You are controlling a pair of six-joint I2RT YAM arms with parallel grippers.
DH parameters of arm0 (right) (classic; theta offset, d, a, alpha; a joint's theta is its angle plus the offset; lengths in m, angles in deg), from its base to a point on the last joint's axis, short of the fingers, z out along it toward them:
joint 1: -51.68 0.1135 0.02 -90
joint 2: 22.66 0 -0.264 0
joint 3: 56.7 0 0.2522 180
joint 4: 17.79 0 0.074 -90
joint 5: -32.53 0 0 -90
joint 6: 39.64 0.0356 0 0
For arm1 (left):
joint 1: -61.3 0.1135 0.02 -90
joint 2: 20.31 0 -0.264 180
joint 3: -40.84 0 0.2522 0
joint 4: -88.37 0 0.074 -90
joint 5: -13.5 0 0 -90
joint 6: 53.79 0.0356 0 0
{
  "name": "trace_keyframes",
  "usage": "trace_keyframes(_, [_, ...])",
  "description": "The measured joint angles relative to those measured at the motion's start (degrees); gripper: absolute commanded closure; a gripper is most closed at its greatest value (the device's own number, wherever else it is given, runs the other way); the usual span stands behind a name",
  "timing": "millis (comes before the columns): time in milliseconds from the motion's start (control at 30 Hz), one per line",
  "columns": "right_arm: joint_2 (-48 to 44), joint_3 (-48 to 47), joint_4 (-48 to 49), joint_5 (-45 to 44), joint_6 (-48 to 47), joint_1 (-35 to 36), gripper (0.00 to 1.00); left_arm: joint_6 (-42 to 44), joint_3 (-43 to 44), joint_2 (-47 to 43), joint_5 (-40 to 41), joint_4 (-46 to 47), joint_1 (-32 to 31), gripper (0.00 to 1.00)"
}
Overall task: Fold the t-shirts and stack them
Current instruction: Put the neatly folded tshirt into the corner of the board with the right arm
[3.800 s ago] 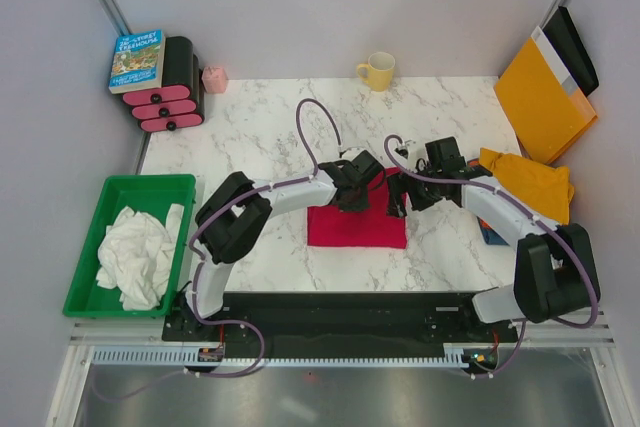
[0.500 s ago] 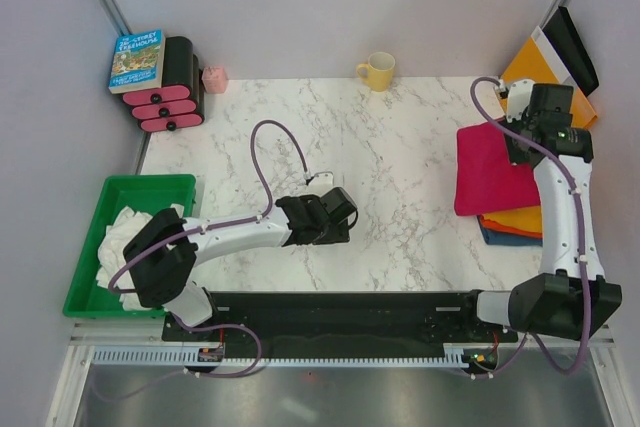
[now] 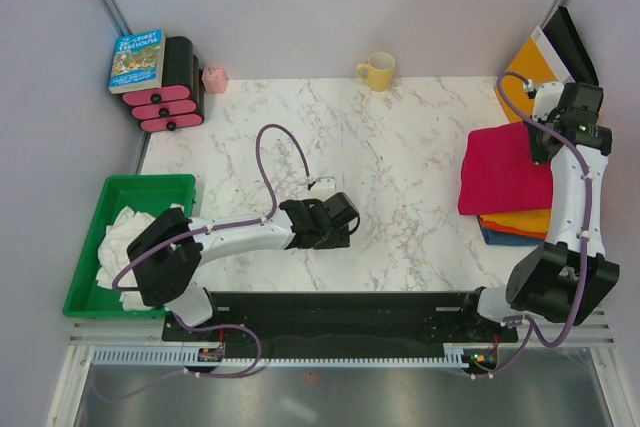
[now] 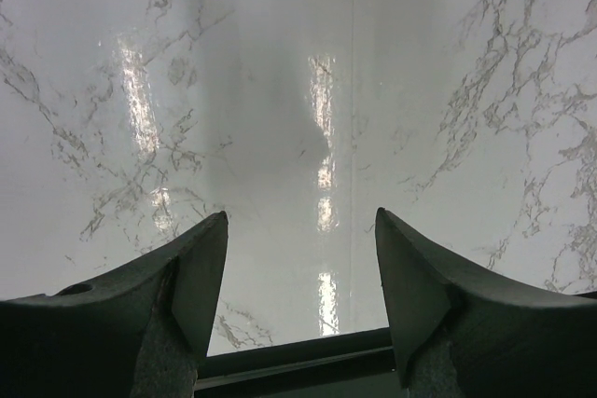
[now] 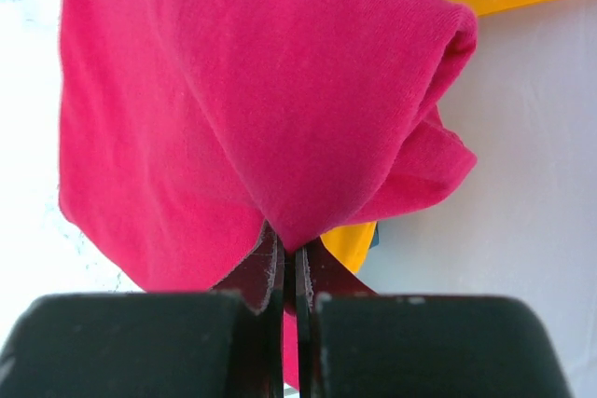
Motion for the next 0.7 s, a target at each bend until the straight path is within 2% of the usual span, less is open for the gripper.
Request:
trace_keyframes(433, [9.9,7.6,11.7,0.4,-0.2,-10.6,1.0,0.0,0.0,0.9,-0.4,0.0,0.0,0.29])
trace_keyframes(700, [15.7,8.4,16.7,1.0,-0.6,-14.9,1.0,0.0,0.0,2.6,-1.6,-0.1,-0.3,0.29])
